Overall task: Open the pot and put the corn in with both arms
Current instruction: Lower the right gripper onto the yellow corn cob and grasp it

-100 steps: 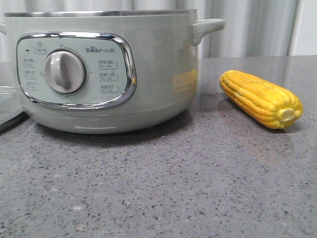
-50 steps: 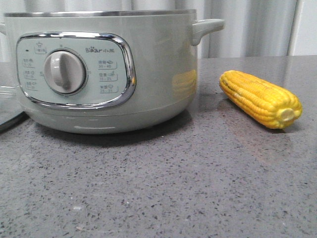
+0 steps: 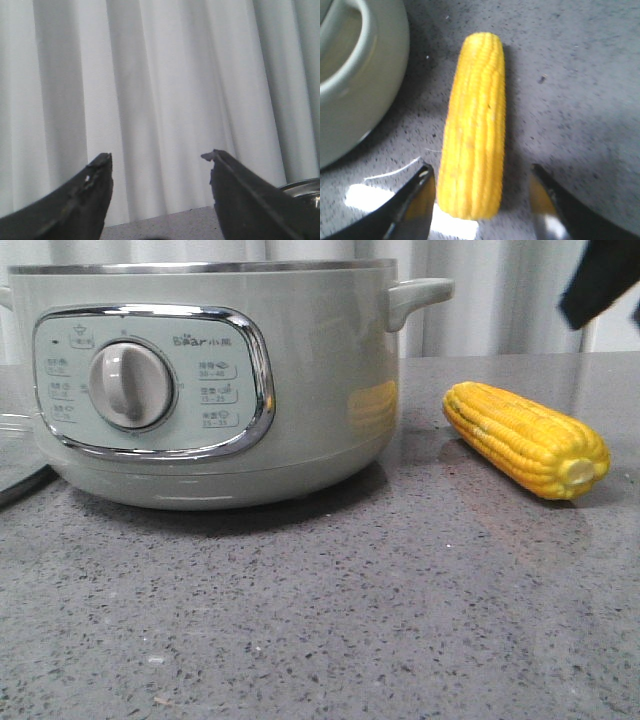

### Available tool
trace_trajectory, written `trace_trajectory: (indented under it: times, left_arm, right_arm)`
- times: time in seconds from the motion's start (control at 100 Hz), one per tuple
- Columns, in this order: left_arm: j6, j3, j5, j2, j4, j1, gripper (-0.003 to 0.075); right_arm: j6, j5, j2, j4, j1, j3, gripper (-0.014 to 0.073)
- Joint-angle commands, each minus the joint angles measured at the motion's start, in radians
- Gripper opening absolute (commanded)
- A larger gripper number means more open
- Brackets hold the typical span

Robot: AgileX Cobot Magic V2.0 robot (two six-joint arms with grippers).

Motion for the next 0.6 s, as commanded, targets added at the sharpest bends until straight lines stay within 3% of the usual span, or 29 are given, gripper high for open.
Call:
trace_trajectory:
  times: [0.0, 0.31, 0.59]
  left_arm:
    - [0.0, -0.028, -0.075, -0.002, 0.002, -0.009, 0.0389]
    - [0.0, -0.028, -0.075, -0.002, 0.002, -0.009, 0.0389]
    - [-0.001, -0.028, -0.075, -0.002, 0.002, -0.009, 0.0389]
  right_arm:
    - [-0.007, -0.015, 0.062, 0.021, 0.0, -0.08, 0.0334]
    - [-0.007, 0.117, 0.27, 0.058, 0.0, -0.159, 0.0332]
    - [-0.007, 0.17, 0.313, 0.062, 0.0, -0.159, 0.0328]
